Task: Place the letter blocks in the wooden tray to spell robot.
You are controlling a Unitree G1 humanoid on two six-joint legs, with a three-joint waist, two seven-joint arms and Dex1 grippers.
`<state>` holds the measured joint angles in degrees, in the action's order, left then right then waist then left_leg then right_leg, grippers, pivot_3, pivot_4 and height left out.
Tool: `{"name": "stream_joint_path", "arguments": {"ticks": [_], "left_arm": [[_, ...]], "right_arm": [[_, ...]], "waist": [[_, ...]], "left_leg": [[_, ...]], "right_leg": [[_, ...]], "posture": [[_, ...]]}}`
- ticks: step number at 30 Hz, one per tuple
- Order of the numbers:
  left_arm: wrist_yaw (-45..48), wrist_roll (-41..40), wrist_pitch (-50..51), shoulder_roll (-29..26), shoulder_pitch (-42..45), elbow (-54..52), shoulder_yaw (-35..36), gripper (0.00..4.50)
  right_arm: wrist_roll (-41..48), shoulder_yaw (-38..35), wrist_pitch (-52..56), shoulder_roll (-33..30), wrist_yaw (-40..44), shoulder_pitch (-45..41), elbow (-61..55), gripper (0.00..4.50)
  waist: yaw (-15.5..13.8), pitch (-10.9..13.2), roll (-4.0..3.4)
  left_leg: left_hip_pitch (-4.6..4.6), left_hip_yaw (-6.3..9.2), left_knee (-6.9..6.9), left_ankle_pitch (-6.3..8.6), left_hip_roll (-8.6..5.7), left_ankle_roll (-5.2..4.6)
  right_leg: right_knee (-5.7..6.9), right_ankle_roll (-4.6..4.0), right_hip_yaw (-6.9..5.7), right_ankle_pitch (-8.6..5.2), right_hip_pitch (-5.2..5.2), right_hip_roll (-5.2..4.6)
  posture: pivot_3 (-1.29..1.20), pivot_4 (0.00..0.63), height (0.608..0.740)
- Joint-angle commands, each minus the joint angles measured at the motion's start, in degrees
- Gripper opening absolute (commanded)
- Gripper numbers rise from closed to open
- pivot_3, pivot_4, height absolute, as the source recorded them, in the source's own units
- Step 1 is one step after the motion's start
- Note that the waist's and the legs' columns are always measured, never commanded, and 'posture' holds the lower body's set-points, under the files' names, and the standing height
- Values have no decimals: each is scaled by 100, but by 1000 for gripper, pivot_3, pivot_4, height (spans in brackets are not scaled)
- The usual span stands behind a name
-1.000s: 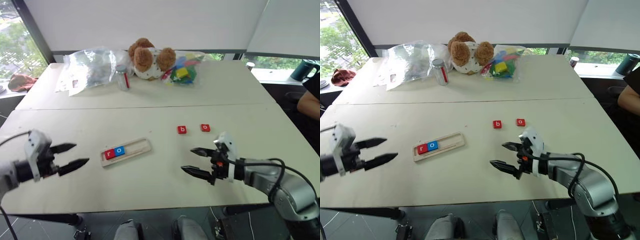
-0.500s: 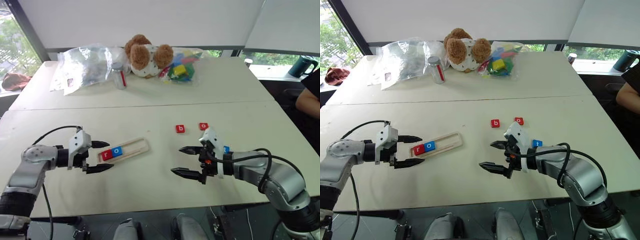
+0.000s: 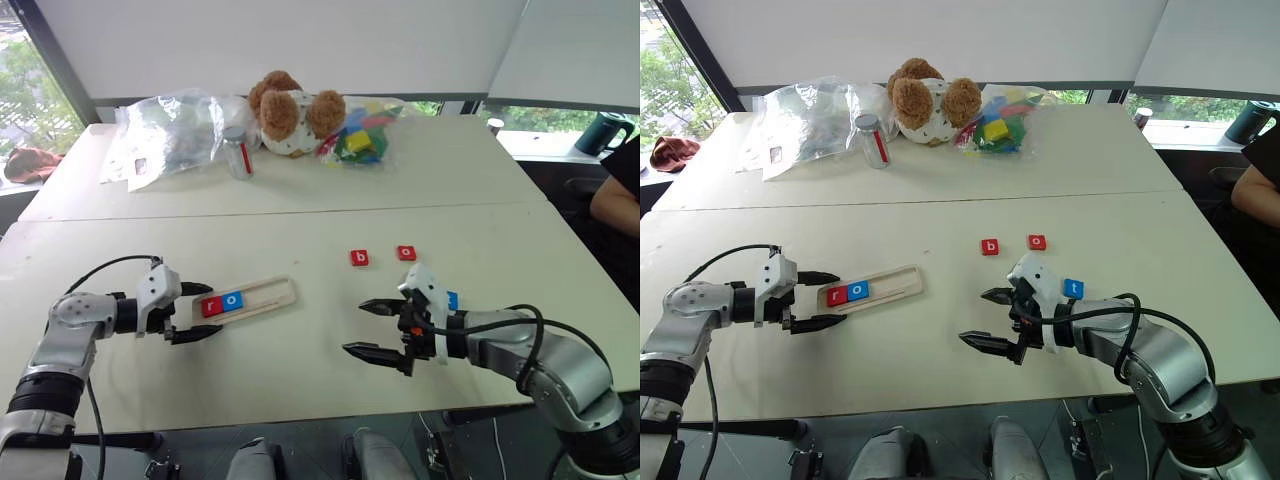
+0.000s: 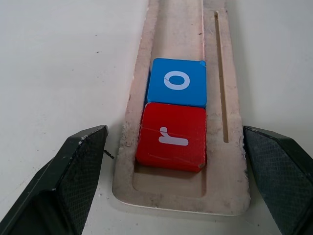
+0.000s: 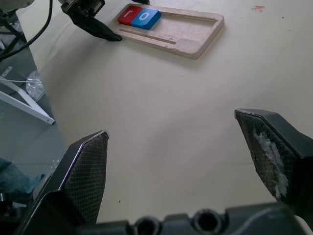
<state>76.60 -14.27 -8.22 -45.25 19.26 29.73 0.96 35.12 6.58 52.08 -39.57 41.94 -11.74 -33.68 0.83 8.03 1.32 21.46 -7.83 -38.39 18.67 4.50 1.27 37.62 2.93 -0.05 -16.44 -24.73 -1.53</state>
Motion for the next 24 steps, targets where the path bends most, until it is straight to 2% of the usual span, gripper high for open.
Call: {"name": "stream_joint_path", "arguments": {"ticks": [1,2,3,10,15,19,24], "left_arm": [[36,180,-90,13,-53,125,-105,3650],[35,189,-99,20,-47,135,-109,3191],[38,192,-103,23,-43,144,-110,3115],[177,186,93,63,180,-176,-256,3116],[395,304,265,411,880,-444,-701,3116],[392,627,108,970,1644,325,-1093,3116],[480,947,-335,1448,2269,1293,-1336,3116]], "right_arm": [[44,-52,-89,10,-28,19,-217,4500],[41,-62,-91,12,-37,25,-216,4500],[40,-68,-93,13,-42,27,-215,4500],[35,-301,-97,72,-257,140,-94,4500],[52,-828,-73,275,-675,197,116,4500],[-36,-1398,-19,603,-1390,280,130,4500],[-316,-1463,44,667,-1911,364,35,4500]], "waist": [[-6,0,0],[-9,0,0],[-7,0,0],[-10,0,0],[-70,-2,3],[-127,-3,4],[-57,-2,4]], "left_leg": [[0,0,0,0,0,0],[-1,0,0,0,0,0],[-1,0,-3,0,0,0],[4,2,-49,4,2,-6],[5,1,-78,4,-2,-8],[6,3,-79,5,-7,-8],[7,6,-71,4,-7,-7]], "right_leg": [[1,0,0,0,0,0],[2,0,0,0,0,0],[4,0,0,0,0,0],[36,0,0,-1,3,-1],[41,-1,-2,-1,23,-2],[40,0,-1,0,23,3],[39,4,1,-2,17,10]], "posture": [[0,150,740],[0,150,740],[0,150,740],[0,150,740],[0,150,740],[0,150,740],[0,150,740]]}}
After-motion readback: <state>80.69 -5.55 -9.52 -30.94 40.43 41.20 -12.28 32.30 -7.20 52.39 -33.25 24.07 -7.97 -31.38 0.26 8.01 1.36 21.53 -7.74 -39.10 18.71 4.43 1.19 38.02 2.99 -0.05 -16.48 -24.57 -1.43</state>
